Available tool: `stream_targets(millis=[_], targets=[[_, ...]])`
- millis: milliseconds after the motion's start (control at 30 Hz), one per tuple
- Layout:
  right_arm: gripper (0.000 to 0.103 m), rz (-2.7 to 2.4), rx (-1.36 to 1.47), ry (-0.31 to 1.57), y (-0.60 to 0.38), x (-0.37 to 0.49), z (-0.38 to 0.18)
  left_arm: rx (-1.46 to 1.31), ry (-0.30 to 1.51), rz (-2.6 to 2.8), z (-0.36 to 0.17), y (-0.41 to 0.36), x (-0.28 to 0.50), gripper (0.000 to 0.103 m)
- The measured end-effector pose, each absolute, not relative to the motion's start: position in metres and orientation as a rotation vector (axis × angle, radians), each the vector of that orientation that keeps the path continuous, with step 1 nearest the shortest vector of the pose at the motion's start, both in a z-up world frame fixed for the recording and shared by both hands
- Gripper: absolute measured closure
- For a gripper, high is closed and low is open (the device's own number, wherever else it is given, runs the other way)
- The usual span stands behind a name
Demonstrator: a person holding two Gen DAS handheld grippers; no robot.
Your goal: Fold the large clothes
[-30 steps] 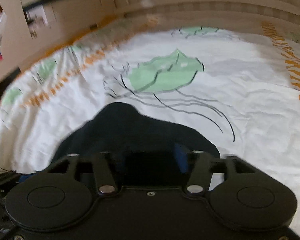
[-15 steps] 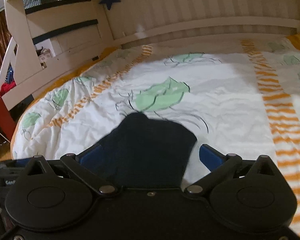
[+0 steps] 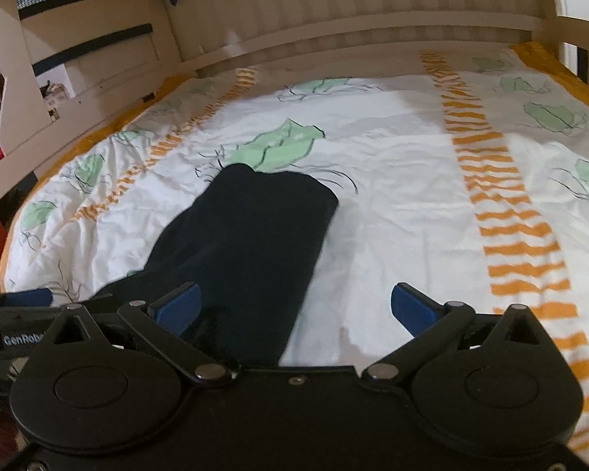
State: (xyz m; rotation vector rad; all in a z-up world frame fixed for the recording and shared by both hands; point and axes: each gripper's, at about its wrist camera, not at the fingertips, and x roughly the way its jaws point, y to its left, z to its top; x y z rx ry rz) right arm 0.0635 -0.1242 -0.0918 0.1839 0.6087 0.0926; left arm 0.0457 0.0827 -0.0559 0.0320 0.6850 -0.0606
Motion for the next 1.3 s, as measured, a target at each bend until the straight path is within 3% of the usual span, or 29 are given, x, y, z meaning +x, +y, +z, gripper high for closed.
stream_targets(millis=[1300], targets=[[0.0, 0.041, 0.124, 0.697, -0.122, 0.031, -0.104, 0.049, 0.776, -0.048, -0.072, 0.078, 0.018, 0.001]])
